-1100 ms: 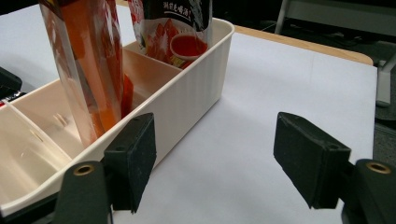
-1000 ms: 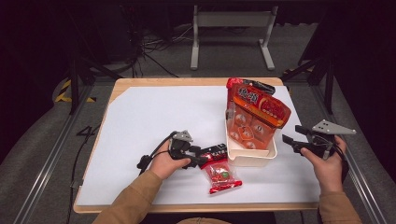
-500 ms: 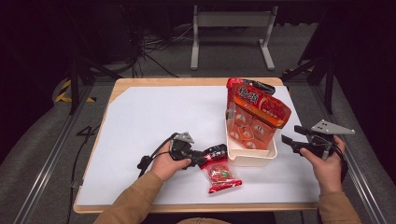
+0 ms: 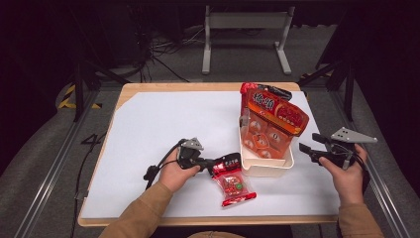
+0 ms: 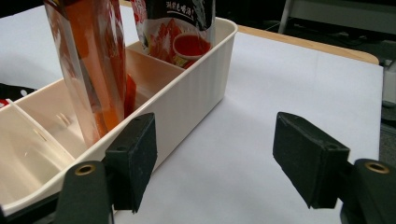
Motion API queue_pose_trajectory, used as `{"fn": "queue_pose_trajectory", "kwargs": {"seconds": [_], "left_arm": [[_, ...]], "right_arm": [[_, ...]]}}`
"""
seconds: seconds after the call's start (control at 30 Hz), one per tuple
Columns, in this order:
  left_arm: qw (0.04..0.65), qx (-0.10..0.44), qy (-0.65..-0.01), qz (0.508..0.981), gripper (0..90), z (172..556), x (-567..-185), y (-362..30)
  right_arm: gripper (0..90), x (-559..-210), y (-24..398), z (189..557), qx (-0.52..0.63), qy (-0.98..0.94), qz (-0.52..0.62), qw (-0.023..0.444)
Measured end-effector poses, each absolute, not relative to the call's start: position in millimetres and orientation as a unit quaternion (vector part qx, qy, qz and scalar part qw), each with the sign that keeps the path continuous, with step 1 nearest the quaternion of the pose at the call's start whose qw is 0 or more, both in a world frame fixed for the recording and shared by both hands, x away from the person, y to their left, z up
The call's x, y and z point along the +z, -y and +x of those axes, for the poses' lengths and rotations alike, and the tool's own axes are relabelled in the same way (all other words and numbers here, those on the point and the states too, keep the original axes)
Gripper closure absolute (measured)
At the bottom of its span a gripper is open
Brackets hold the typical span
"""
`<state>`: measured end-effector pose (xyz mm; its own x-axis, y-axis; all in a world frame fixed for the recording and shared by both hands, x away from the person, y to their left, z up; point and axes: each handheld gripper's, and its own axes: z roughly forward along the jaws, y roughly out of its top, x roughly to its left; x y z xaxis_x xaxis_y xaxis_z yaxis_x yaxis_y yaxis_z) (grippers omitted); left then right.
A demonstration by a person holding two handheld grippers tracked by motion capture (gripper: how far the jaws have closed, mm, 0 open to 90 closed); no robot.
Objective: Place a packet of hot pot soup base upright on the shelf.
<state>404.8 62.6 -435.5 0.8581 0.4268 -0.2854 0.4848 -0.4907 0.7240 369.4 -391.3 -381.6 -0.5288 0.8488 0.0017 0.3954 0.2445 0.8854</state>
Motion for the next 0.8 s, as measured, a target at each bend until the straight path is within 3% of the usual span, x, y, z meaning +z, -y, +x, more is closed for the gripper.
{"fn": "queue_pose_trajectory", "kwargs": {"seconds": [0.8], "left_arm": [[0.505,0.005,-0.188,0.842,89.9,379.0,-365.8,-92.7]], "right_arm": [[37.3,-381.0,393.0,368.8,0.456,-0.75,0.415,0.24]]}}
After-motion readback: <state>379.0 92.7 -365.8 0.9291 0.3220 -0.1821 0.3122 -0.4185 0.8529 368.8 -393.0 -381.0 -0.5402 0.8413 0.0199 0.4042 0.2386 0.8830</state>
